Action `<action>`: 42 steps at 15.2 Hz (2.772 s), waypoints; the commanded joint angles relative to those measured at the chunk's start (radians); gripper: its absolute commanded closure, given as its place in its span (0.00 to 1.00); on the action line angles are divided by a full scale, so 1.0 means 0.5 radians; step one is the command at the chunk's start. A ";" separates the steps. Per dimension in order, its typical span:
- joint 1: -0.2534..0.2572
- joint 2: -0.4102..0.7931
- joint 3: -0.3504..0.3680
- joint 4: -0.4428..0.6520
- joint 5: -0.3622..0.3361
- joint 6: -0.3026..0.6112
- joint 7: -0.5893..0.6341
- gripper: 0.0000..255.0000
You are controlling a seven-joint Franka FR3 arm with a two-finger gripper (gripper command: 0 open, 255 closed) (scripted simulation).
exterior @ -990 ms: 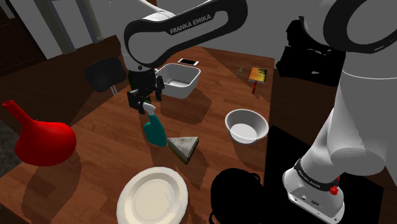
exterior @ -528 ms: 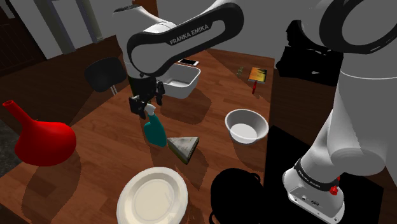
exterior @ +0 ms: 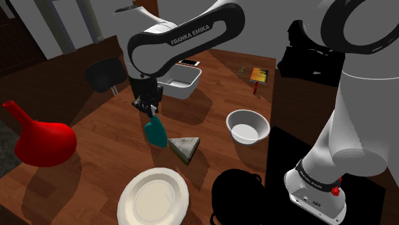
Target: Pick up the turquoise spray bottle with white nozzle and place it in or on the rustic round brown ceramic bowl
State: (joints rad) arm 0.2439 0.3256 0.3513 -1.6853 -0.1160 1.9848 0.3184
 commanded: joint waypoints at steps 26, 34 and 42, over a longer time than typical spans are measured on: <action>0.013 -0.064 0.018 0.453 0.033 -0.512 -0.025 1.00; 0.035 -0.030 0.023 0.716 0.023 -0.743 -0.024 1.00; -0.013 -0.619 0.060 0.088 0.229 -0.667 -0.014 1.00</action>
State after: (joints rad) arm 0.2396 0.0605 0.3800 -1.5951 -0.0181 1.6463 0.3125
